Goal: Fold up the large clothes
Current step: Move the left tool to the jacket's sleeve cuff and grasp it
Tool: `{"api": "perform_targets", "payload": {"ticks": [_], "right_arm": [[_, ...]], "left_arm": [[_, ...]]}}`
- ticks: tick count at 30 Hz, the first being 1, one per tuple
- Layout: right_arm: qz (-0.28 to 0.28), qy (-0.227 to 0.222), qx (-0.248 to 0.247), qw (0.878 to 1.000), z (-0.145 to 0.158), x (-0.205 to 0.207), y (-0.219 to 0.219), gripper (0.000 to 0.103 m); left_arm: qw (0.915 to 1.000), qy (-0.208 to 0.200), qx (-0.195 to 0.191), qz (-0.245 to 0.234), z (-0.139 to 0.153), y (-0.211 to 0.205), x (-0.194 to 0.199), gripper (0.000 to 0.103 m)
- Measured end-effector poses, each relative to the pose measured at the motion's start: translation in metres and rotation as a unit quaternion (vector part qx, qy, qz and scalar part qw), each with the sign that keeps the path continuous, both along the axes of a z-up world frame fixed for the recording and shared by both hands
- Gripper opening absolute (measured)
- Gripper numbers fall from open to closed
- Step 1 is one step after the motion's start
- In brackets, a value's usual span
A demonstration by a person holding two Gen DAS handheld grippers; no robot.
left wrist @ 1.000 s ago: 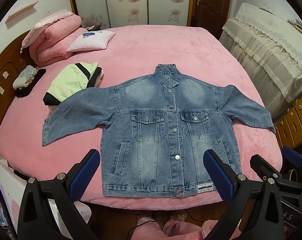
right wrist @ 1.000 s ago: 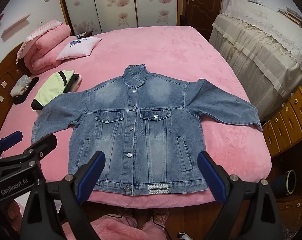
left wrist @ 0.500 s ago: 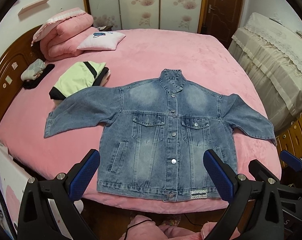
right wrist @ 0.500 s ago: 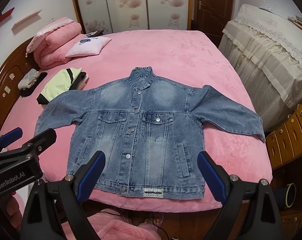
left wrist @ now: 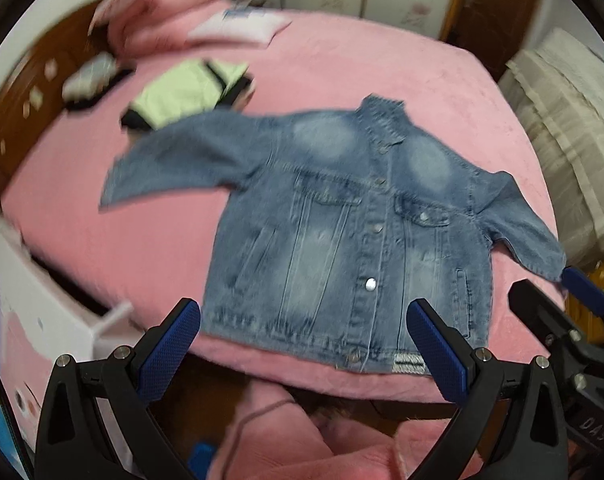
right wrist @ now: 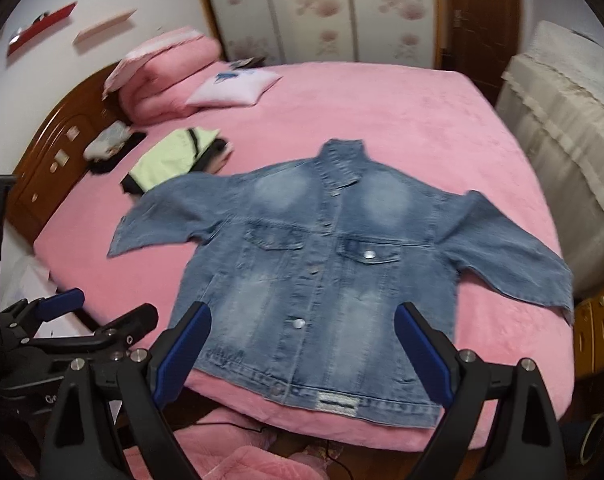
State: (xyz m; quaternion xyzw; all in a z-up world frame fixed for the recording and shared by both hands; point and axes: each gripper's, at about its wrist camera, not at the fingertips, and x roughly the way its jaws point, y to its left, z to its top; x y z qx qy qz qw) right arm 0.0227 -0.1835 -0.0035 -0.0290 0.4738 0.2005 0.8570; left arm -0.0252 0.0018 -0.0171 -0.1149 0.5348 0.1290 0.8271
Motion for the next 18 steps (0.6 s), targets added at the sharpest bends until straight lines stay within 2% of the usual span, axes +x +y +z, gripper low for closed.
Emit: {"api": "perform_targets", "payload": {"ticks": [3, 5, 9, 11, 13, 14, 18], "right_arm": [[0.028, 0.014, -0.009, 0.999, -0.013, 0.005, 0.025, 0.093], [0.051, 0.021, -0.027, 0.998, -0.026, 0.007, 0.050, 0.093], [0.085, 0.033, -0.056, 0.994, -0.051, 0.014, 0.102, 0.093], [0.090, 0.037, -0.069, 0.993, -0.062, 0.018, 0.127, 0.093], [0.085, 0.048, -0.071, 0.993, -0.074, 0.026, 0.153, 0.093], [0.079, 0.052, -0.067, 0.993, -0.079, 0.029, 0.165, 0.093], [0.056, 0.068, -0.054, 0.995, -0.103, 0.046, 0.211, 0.093]], "left_arm": [[0.9972, 0.037, -0.047, 0.044, -0.026, 0.037, -0.005, 0.102], [0.9919, 0.058, -0.077, 0.083, -0.046, 0.070, -0.008, 0.102], [0.9808, 0.075, -0.111, 0.142, -0.081, 0.130, -0.003, 0.102], [0.9697, 0.083, -0.142, 0.181, -0.102, 0.172, 0.002, 0.102], [0.9550, 0.085, -0.173, 0.226, -0.127, 0.221, 0.009, 0.102], [0.9505, 0.085, -0.180, 0.239, -0.135, 0.237, 0.012, 0.102], [0.9224, 0.075, -0.194, 0.325, -0.181, 0.329, 0.028, 0.102]]}}
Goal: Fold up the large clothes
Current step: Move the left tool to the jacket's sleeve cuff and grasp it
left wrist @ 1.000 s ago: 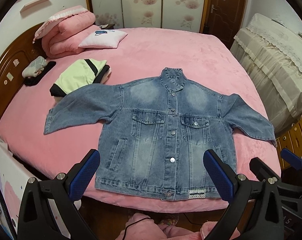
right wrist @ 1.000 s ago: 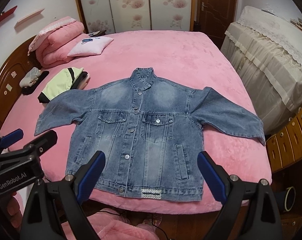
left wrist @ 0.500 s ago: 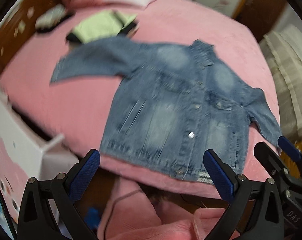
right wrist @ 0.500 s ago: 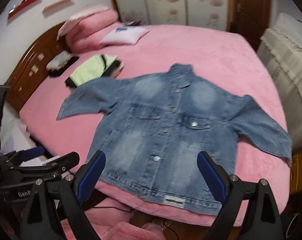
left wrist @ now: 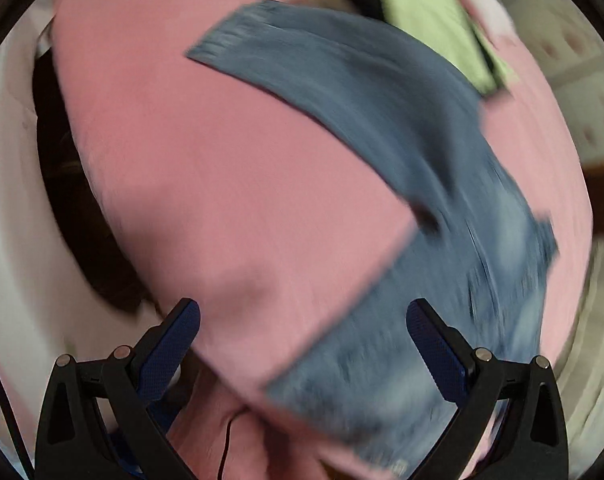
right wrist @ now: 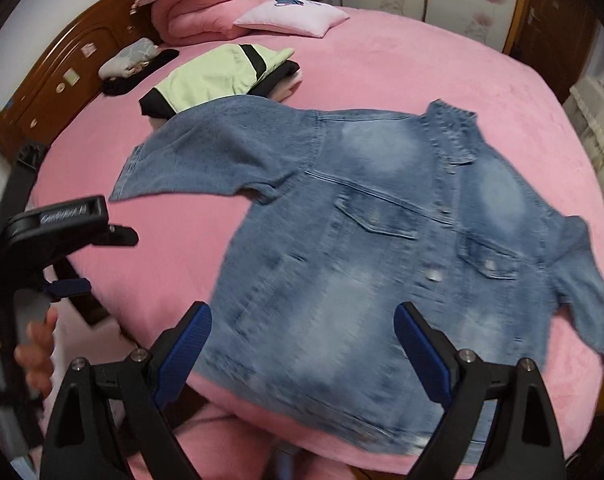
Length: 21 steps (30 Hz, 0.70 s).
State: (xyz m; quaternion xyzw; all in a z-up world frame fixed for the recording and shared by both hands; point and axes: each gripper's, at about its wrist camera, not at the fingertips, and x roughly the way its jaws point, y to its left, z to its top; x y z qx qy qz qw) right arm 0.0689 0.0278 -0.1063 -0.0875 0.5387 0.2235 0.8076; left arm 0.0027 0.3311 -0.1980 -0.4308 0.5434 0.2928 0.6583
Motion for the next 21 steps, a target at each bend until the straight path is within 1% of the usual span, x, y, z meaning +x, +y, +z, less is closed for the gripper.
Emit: {"api": "perform_targets", "payload": {"ticks": [3, 4, 7, 9, 10, 12, 15, 16, 17, 18, 19, 20, 21], "right_arm": [[-0.024, 0.014, 0.001, 1.000, -0.023, 0.015, 0.035, 0.093], [-0.031, 0.017, 0.001, 0.999, -0.030, 0.019, 0.043, 0.093], [-0.047, 0.035, -0.003, 0.998, -0.052, 0.032, 0.067, 0.093], [-0.051, 0.044, -0.008, 0.998, -0.064, 0.039, 0.078, 0.093], [-0.054, 0.048, -0.012, 0.997, -0.072, 0.041, 0.084, 0.093], [-0.057, 0.055, -0.017, 0.997, -0.083, 0.044, 0.091, 0.093], [-0.063, 0.070, -0.036, 0.995, -0.101, 0.047, 0.098, 0.093], [-0.063, 0.073, -0.036, 0.995, -0.105, 0.047, 0.098, 0.093], [-0.065, 0.075, -0.038, 0.994, -0.109, 0.048, 0.098, 0.093], [-0.068, 0.075, -0.044, 0.994, -0.113, 0.049, 0.098, 0.093], [-0.071, 0.076, -0.048, 0.993, -0.115, 0.049, 0.098, 0.093], [-0.074, 0.077, -0.050, 0.993, -0.117, 0.050, 0.098, 0.093], [-0.077, 0.078, -0.051, 0.993, -0.118, 0.051, 0.097, 0.093]], "left_arm": [[0.9981, -0.014, -0.003, 0.061, -0.029, 0.054, 0.007, 0.102], [0.9960, -0.017, -0.003, 0.087, -0.045, 0.078, 0.009, 0.102], [0.9902, -0.016, 0.006, 0.139, -0.078, 0.126, 0.012, 0.102], [0.9849, -0.026, 0.019, 0.170, -0.093, 0.148, 0.011, 0.101], [0.9802, -0.036, 0.034, 0.192, -0.103, 0.162, 0.010, 0.101], [0.9755, -0.047, 0.047, 0.210, -0.118, 0.180, 0.010, 0.100], [0.9675, -0.056, 0.054, 0.240, -0.141, 0.198, 0.009, 0.098], [0.9639, -0.065, 0.066, 0.250, -0.145, 0.202, 0.010, 0.098], [0.9626, -0.069, 0.074, 0.251, -0.148, 0.204, 0.012, 0.095], [0.9606, -0.075, 0.091, 0.252, -0.148, 0.205, 0.014, 0.091], [0.9594, -0.079, 0.104, 0.250, -0.148, 0.207, 0.017, 0.081], [0.9593, -0.084, 0.110, 0.246, -0.148, 0.208, 0.020, 0.066], [0.9604, -0.101, 0.115, 0.233, -0.149, 0.209, 0.026, 0.047]]}}
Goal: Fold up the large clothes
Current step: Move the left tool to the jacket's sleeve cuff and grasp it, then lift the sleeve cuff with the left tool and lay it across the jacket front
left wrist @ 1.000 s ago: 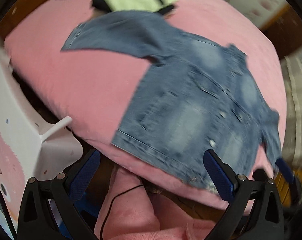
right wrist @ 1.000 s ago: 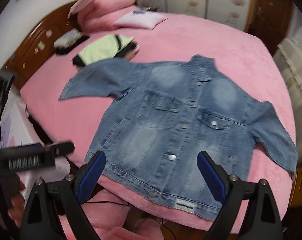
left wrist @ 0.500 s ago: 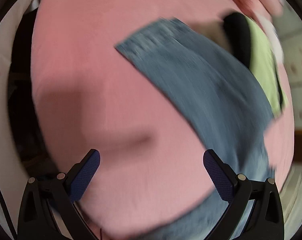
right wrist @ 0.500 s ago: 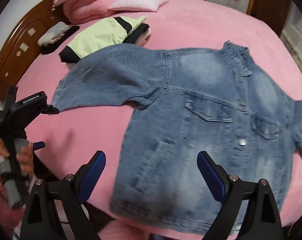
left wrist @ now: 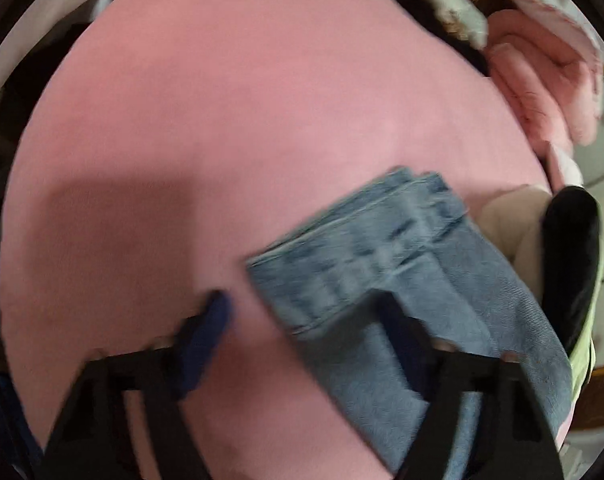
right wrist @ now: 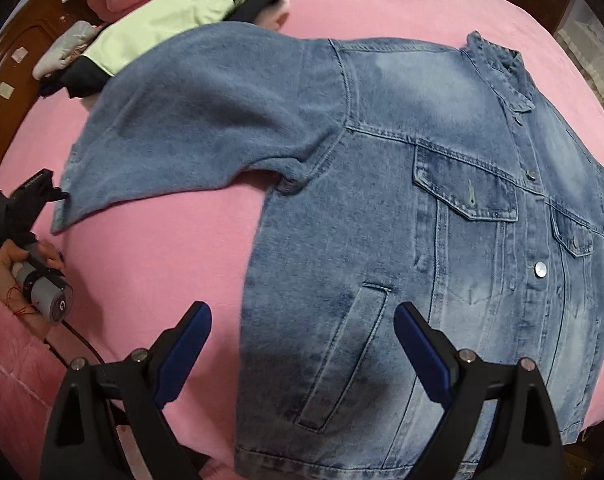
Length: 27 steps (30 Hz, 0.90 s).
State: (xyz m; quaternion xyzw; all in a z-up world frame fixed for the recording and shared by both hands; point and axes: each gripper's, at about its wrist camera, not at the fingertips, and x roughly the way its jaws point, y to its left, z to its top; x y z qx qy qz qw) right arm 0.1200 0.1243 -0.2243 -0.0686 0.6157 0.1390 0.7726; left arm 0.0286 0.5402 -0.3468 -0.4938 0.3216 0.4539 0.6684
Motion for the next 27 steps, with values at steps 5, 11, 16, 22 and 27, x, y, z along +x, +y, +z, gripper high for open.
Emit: {"api": "perform_targets", "payload": {"ticks": [5, 11, 16, 22, 27], "right_arm": [[-0.008, -0.010, 0.001, 1.000, 0.003, 0.007, -0.003, 0.093], [-0.024, -0.029, 0.007, 0.999, 0.009, 0.015, -0.016, 0.093], [-0.051, -0.031, 0.017, 0.998, 0.010, 0.021, -0.042, 0.093], [-0.090, -0.036, 0.030, 0.995, 0.016, 0.026, -0.089, 0.093], [-0.120, -0.046, 0.042, 0.991, 0.028, 0.033, -0.140, 0.093]], "left_arm": [[0.9995, -0.021, 0.014, -0.020, 0.002, 0.014, 0.016, 0.027], [0.9923, -0.067, 0.075, -0.073, 0.049, -0.010, 0.028, 0.024], [0.9668, -0.146, 0.150, -0.147, 0.130, -0.054, 0.050, 0.023], [0.9224, -0.235, 0.205, -0.228, 0.206, -0.113, 0.085, 0.022], [0.8842, -0.289, 0.223, -0.292, 0.247, -0.195, 0.097, 0.022]]}}
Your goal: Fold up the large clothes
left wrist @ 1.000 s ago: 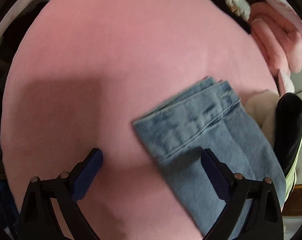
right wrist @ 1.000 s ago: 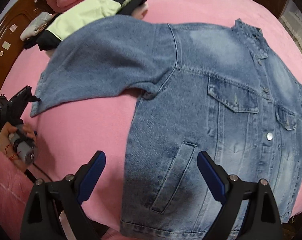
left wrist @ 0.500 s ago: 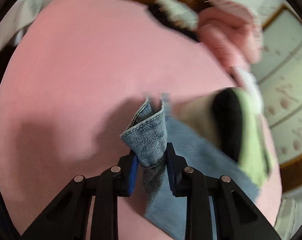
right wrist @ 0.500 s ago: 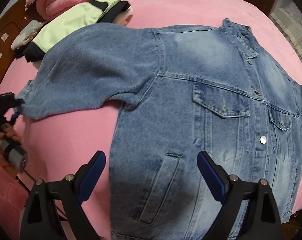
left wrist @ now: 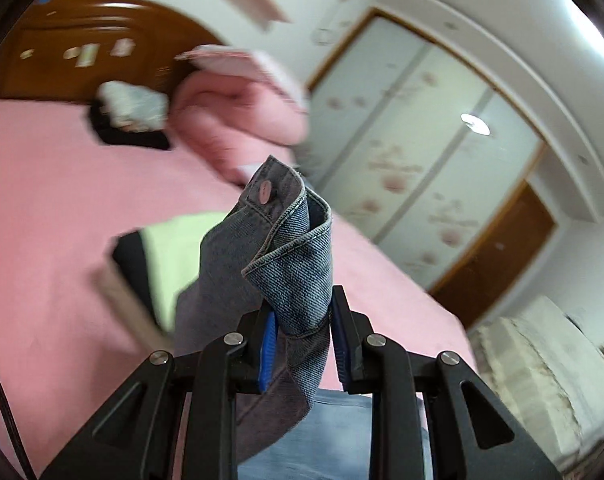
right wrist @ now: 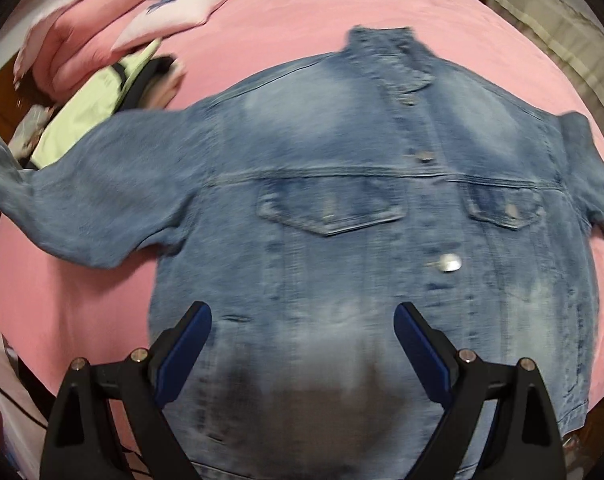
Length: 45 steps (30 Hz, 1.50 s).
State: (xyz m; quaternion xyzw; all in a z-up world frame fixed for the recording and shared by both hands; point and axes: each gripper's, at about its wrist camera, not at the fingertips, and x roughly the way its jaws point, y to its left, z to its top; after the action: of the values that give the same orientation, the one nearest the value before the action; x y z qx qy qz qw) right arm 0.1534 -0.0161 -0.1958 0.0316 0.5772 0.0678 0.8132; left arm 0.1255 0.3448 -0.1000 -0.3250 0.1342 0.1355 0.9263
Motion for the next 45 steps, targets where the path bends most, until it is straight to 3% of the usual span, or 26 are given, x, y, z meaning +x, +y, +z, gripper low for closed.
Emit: {"api": "perform_targets", "payload": {"ticks": [7, 11, 13, 17, 21, 23, 25, 26, 27, 32, 36, 39, 43, 45], "right_arm": [[-0.046, -0.032, -0.001, 0.998, 0.023, 0.021, -0.093, 0.093], [-0.078, -0.052, -0.002, 0.996, 0.030, 0.031, -0.148, 0.093], [-0.094, -0.056, -0.005, 0.994, 0.030, 0.037, -0.175, 0.093], [-0.116, -0.060, -0.004, 0.991, 0.026, 0.046, -0.219, 0.093], [-0.115, -0.045, 0.001, 0.992, 0.016, 0.053, -0.245, 0.093], [-0.114, -0.036, 0.006, 0.993, 0.009, 0.055, -0.252, 0.093], [-0.113, -0.029, 0.014, 0.993, 0.004, 0.055, -0.256, 0.093], [-0.111, -0.025, 0.019, 0.993, 0.001, 0.056, -0.257, 0.093], [-0.109, -0.022, 0.022, 0.994, -0.001, 0.056, -0.257, 0.093], [-0.115, 0.007, 0.086, 0.990, -0.016, 0.063, -0.255, 0.092], [-0.113, 0.043, 0.143, 0.982, -0.037, 0.080, -0.244, 0.068], [-0.096, 0.081, 0.168, 0.978, -0.061, 0.103, -0.227, 0.057], [-0.090, 0.111, 0.149, 0.978, -0.081, 0.120, -0.208, 0.038], [-0.085, 0.107, 0.110, 0.985, -0.081, 0.124, -0.202, 0.019]], "left_arm": [[0.9946, 0.009, 0.052, -0.089, 0.028, -0.140, 0.039, 0.023], [0.9862, 0.028, 0.090, -0.135, 0.023, -0.223, 0.073, 0.023], [0.9785, 0.054, 0.105, -0.169, 0.011, -0.263, 0.091, 0.024], [0.9661, 0.118, 0.074, -0.217, -0.026, -0.326, 0.109, 0.024], [0.9432, 0.192, 0.064, -0.263, -0.077, -0.376, 0.124, 0.025], [0.9325, 0.223, 0.073, -0.275, -0.098, -0.379, 0.132, 0.029], [0.9157, 0.259, 0.073, -0.299, -0.115, -0.388, 0.139, 0.058], [0.9043, 0.285, 0.071, -0.310, -0.122, -0.394, 0.143, 0.081], [0.8998, 0.295, 0.068, -0.314, -0.126, -0.396, 0.144, 0.083], [0.8950, 0.327, 0.084, -0.291, -0.127, -0.368, 0.138, 0.090], [0.8798, 0.396, 0.131, -0.227, -0.136, -0.337, 0.130, 0.091], [0.8659, 0.451, 0.153, -0.152, -0.147, -0.293, 0.116, 0.091], [0.8595, 0.496, 0.102, -0.071, -0.154, -0.232, 0.089, 0.091], [0.8564, 0.512, 0.056, -0.041, -0.161, -0.203, 0.071, 0.091]]}}
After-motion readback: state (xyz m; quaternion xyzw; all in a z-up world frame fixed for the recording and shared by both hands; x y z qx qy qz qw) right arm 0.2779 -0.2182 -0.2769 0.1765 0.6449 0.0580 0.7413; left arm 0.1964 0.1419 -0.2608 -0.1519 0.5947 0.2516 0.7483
